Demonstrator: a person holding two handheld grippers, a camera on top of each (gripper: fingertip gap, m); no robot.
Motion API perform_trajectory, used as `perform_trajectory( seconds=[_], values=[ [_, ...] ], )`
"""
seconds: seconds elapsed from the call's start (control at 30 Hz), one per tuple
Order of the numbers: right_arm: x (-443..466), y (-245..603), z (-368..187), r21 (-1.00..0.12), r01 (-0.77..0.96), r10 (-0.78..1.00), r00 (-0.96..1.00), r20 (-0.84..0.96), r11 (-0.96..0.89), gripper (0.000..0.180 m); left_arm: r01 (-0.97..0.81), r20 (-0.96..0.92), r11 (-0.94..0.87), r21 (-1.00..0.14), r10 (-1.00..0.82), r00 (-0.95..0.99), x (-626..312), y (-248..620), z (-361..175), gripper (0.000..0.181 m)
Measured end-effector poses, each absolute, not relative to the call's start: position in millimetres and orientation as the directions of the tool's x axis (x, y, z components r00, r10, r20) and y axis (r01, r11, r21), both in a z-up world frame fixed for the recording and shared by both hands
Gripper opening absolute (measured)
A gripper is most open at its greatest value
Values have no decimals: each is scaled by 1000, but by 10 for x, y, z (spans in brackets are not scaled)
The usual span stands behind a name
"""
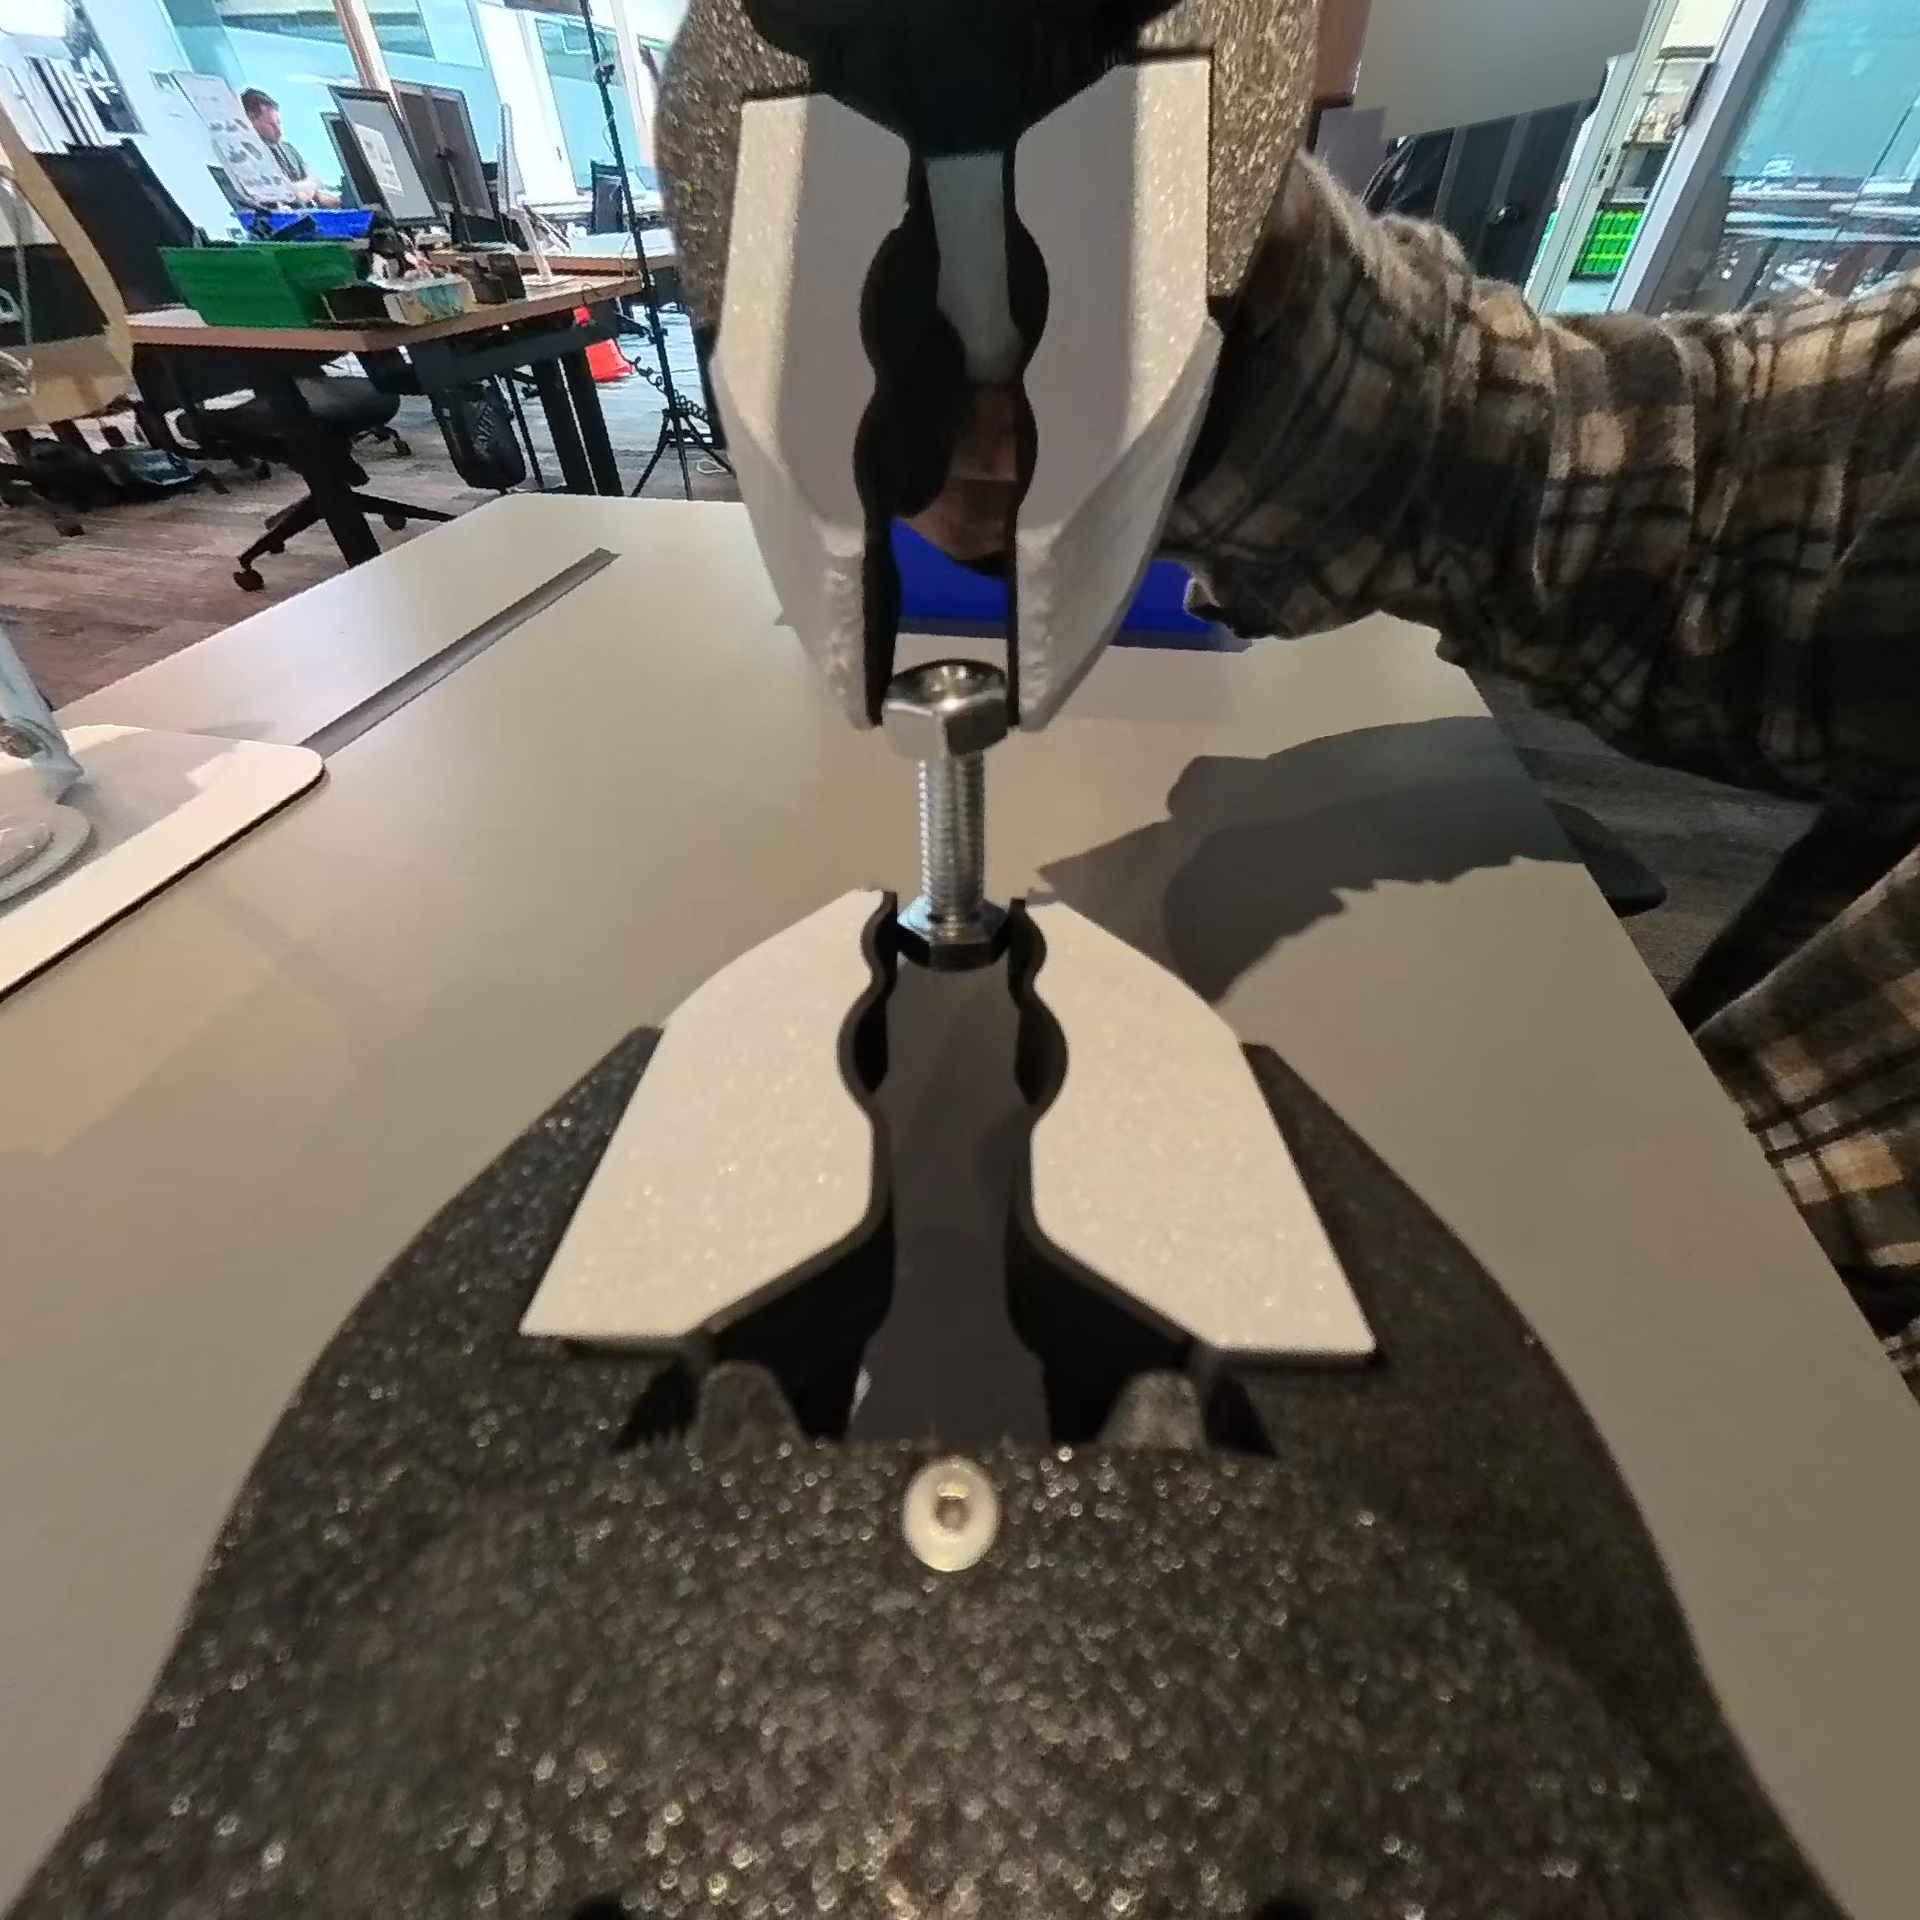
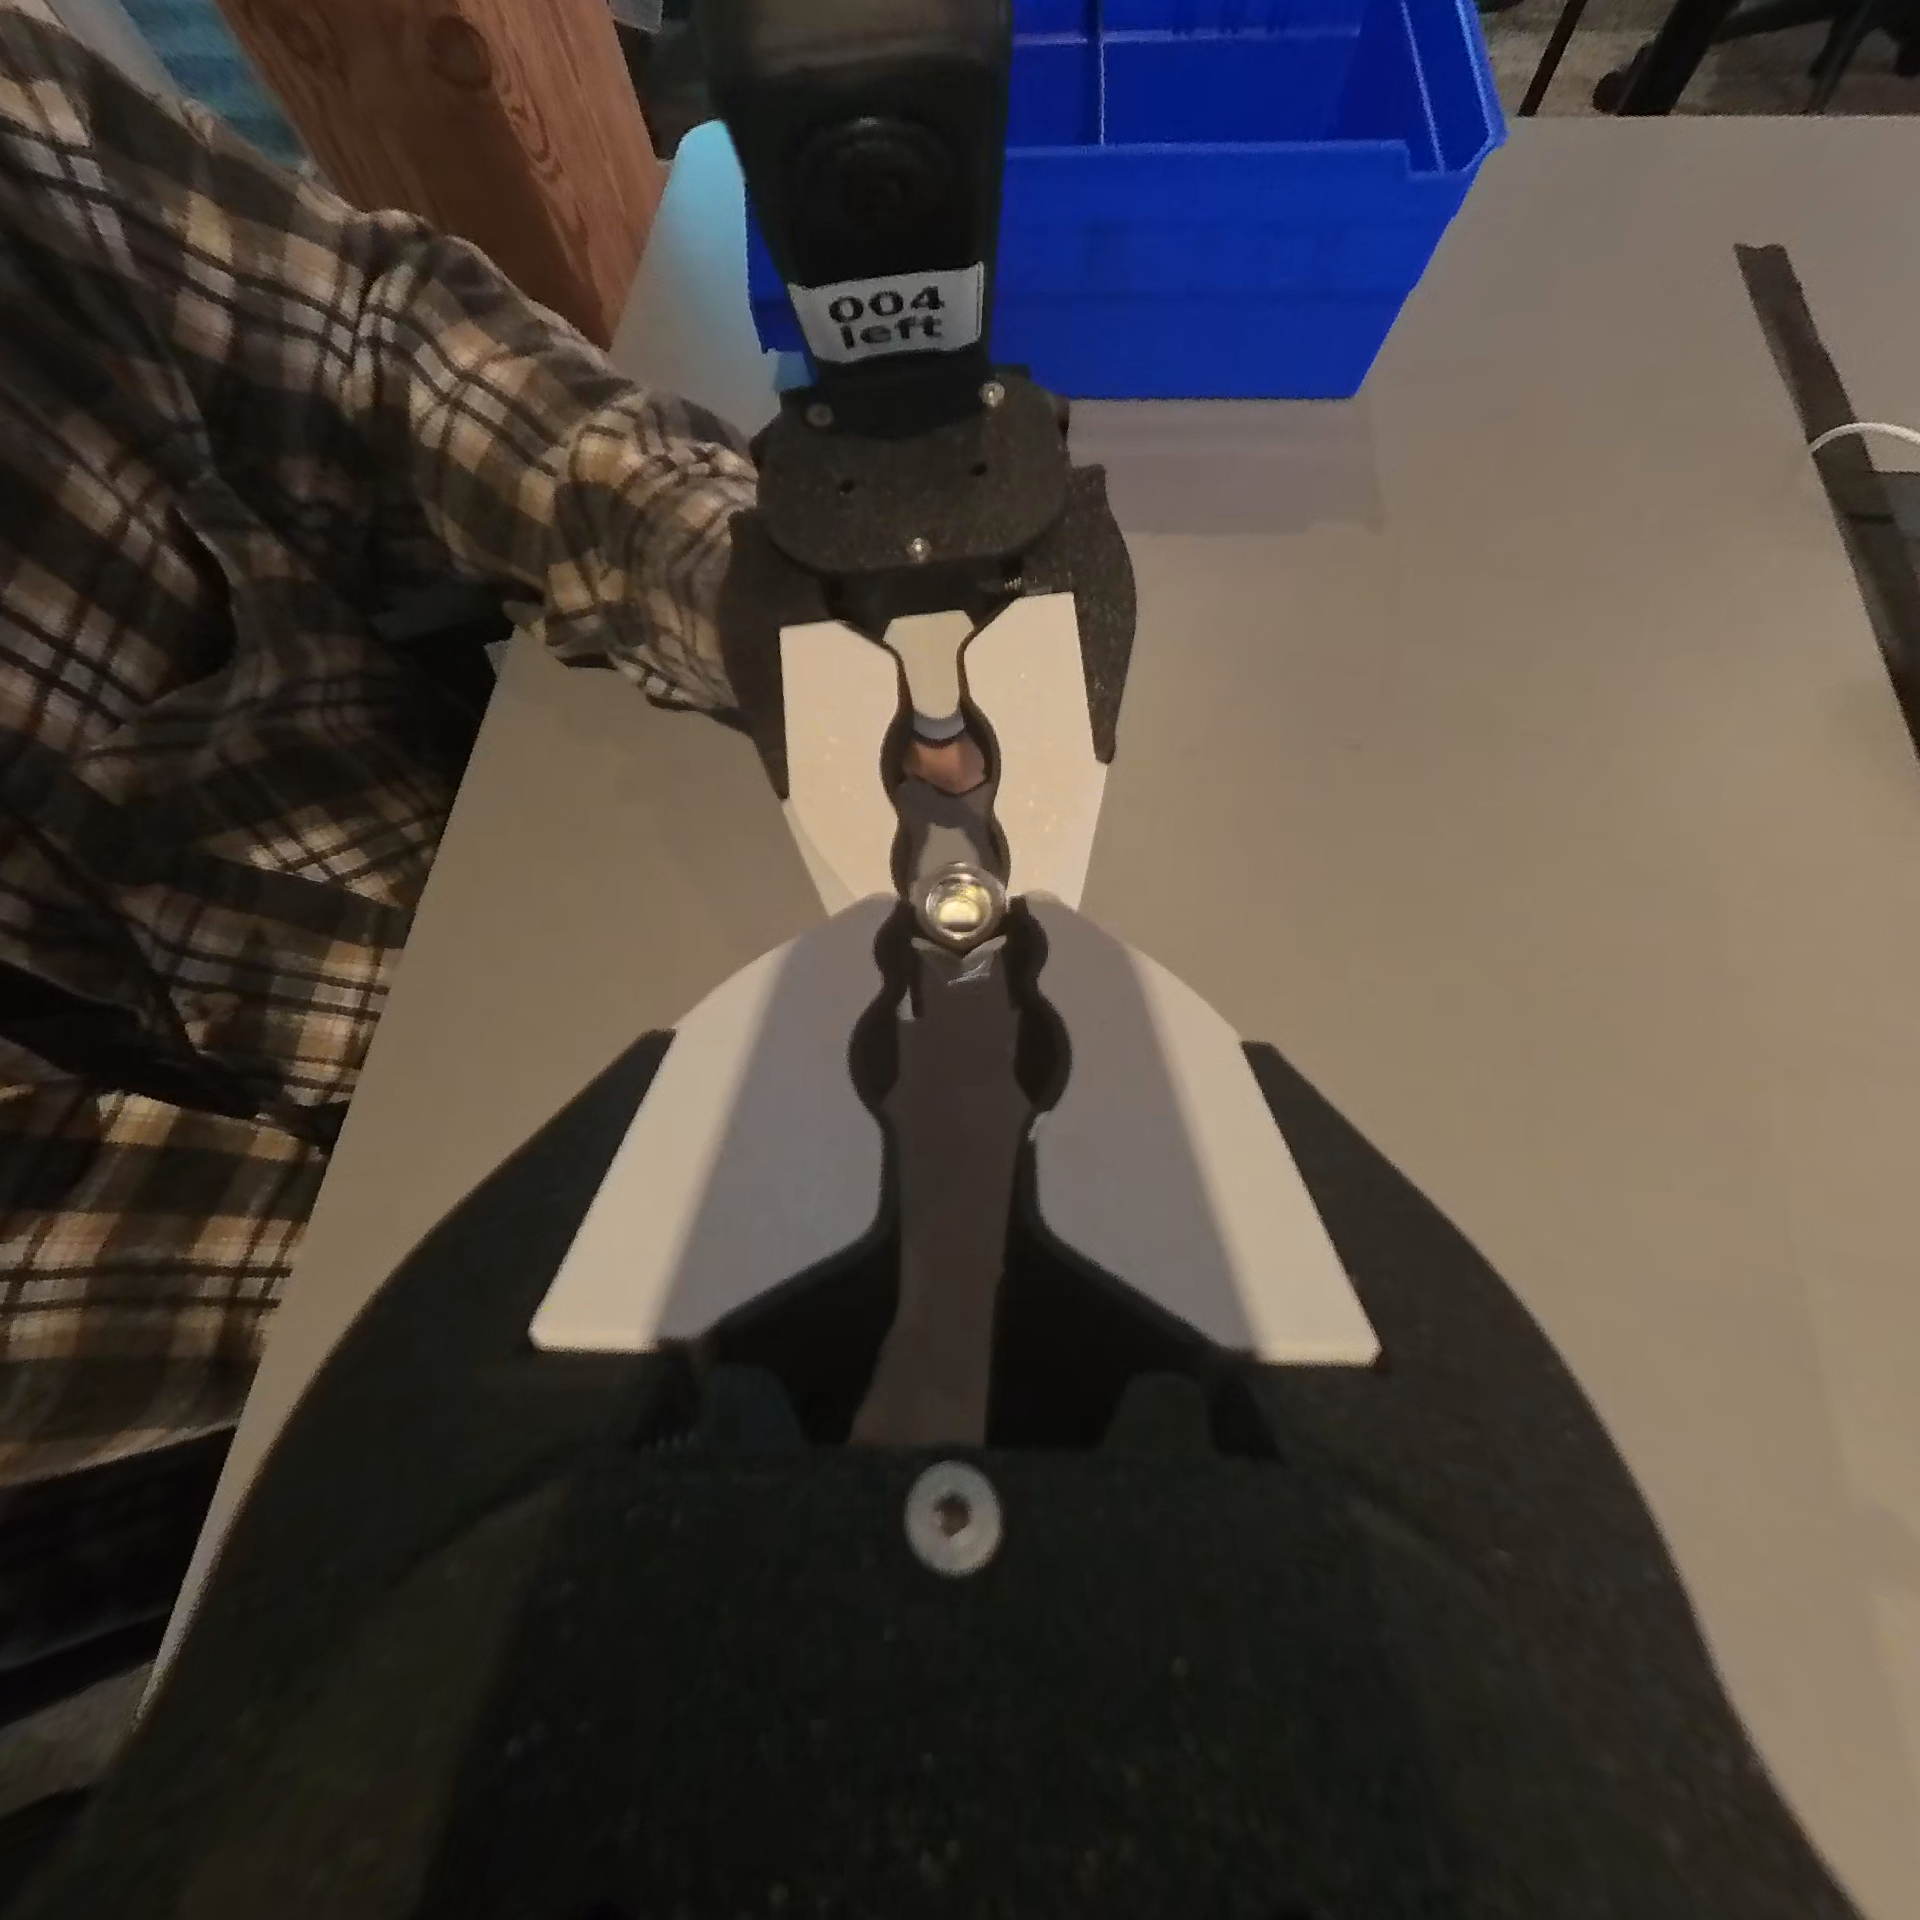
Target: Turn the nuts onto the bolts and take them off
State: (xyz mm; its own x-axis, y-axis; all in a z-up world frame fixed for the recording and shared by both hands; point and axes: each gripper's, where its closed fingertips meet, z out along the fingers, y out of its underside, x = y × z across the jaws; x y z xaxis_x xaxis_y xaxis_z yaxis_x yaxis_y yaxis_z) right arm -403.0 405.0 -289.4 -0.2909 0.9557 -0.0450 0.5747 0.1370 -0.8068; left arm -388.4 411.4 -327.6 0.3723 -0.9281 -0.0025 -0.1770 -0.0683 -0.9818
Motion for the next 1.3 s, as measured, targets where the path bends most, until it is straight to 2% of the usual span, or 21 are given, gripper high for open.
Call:
perform_trajectory(
  seconds=[0.23,0.5,0.7,1.3],
  values=[
    [-4068,4048,-2837,-879,452,946,-323,-6,149,17,-115,51,-96,-989,-937,344,-3902,4092,-3216,20],
    [-4035,3997,-2835,-882,410,905,-423,42,232,17,-114,65,-103,-988,-953,295,-3876,4036,-3213,19],
    [-4024,3994,-2896,-855,454,897,-441,29,250,17,-184,15,-78,-980,-946,323,-3866,4057,-3286,19],
    [-4015,4001,-2895,-849,474,905,-425,10,232,21,-191,16,-84,-978,-944,331,-3858,4069,-3303,20]
  ],
)
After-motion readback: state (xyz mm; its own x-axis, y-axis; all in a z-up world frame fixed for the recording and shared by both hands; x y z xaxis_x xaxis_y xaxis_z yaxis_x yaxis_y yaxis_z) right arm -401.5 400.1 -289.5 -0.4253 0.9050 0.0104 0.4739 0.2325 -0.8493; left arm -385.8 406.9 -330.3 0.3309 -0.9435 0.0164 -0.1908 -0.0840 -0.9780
